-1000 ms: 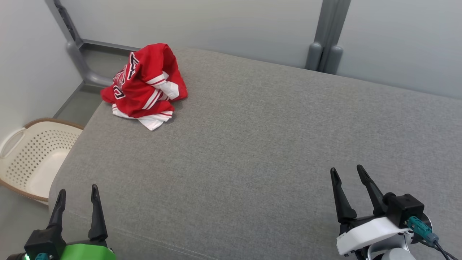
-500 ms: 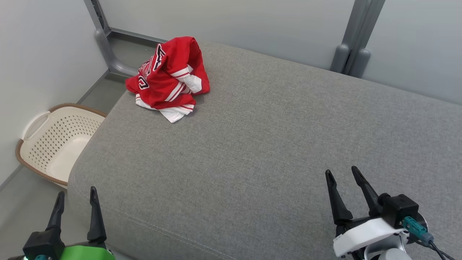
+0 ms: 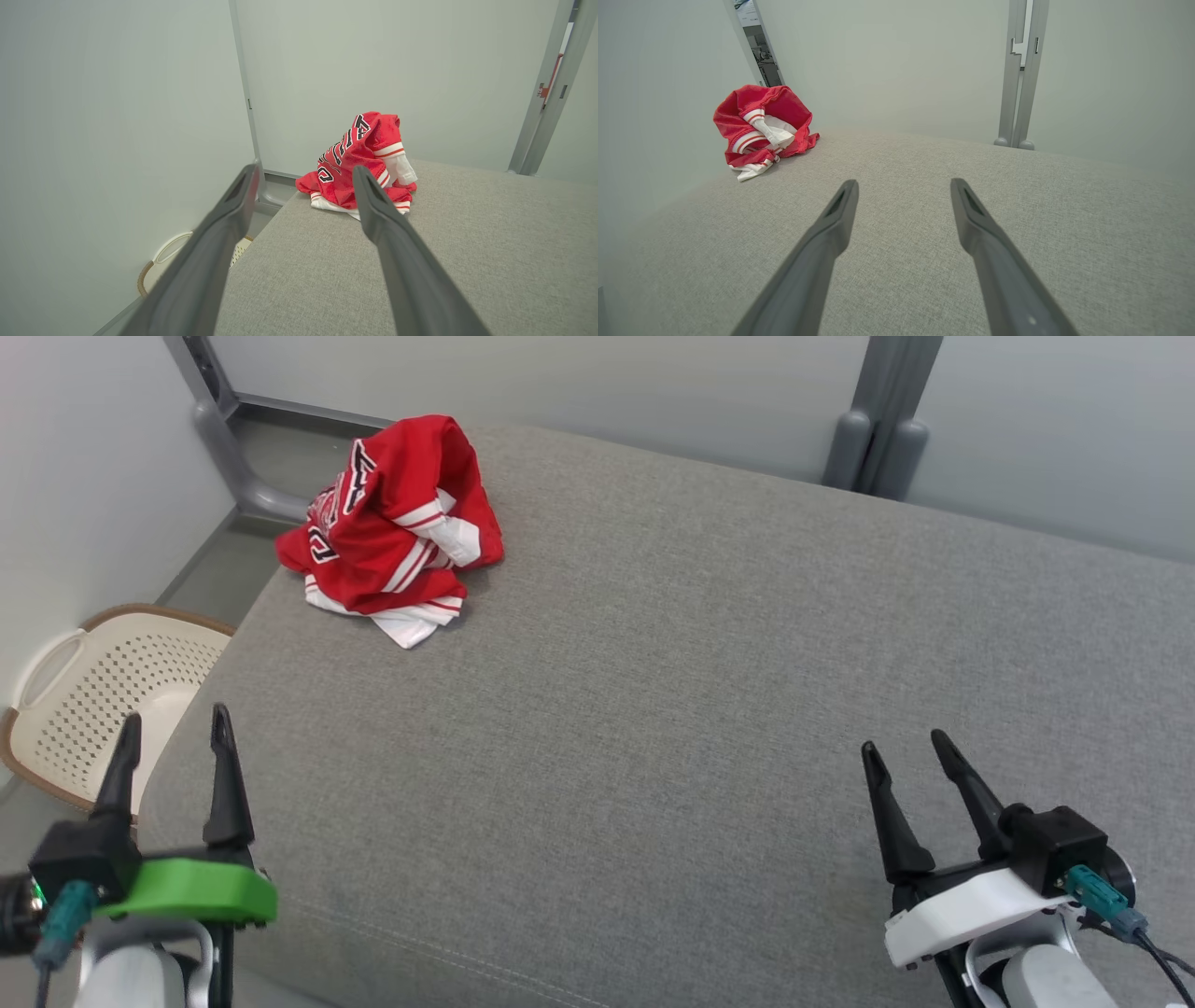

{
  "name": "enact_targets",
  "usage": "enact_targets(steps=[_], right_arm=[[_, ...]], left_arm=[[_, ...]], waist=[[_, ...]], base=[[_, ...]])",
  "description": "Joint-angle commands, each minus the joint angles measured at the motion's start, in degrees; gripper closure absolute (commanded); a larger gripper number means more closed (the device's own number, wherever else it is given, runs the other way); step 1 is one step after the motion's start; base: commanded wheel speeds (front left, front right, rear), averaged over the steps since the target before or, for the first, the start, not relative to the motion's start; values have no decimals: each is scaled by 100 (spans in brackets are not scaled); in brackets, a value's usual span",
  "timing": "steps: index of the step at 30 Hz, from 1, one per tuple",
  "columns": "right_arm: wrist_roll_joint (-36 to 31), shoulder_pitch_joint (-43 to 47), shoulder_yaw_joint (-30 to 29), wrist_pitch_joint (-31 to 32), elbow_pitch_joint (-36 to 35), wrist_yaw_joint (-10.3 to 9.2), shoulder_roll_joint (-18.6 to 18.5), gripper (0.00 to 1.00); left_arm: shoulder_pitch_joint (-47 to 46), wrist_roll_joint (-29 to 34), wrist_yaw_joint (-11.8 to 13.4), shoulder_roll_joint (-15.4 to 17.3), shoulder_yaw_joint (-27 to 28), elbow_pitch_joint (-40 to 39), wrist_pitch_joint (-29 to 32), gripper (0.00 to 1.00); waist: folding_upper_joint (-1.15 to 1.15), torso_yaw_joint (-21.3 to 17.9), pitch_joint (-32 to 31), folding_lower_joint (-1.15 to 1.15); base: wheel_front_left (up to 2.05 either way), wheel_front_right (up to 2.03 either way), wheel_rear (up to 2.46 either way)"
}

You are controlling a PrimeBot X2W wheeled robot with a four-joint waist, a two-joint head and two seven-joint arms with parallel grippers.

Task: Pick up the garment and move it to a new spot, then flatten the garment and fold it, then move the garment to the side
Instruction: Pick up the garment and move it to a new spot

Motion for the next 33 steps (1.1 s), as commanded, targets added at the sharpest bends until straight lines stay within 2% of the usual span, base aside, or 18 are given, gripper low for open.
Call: enact_targets(steps=[1, 8, 16, 24, 33], right_arm=[[-62, -109, -64, -17, -59, -11, -94, 0], [-198, -360, -420, 18, -350, -11, -534, 0], [-279, -280, -1045, 118, -848, -11, -754, 0], [-304, -56, -1582, 256, -1346, -11, -753, 0], [-327, 16, -1781, 312, -1644, -11, -733, 0]], left_arm=[[-328, -32, -15, 96, -22, 46, -1, 0], [-1742, -269, -39, 445, 68, 331, -1, 0], [-3136, -407, -37, 897, 213, 1034, 0, 0], [-4168, -613, -44, 1361, 71, 2254, 15, 0], [-4714, -1028, -41, 1736, -378, 3641, 359, 0]], waist=[[0, -289, 314, 0], [0, -940, 1198, 0], [0, -1575, 1887, 0], [0, -1846, 2409, 0], [0, -1967, 2725, 0]], base=[[0, 0, 0], [0, 0, 0], [0, 0, 0], [0, 0, 0], [0, 0, 0]])
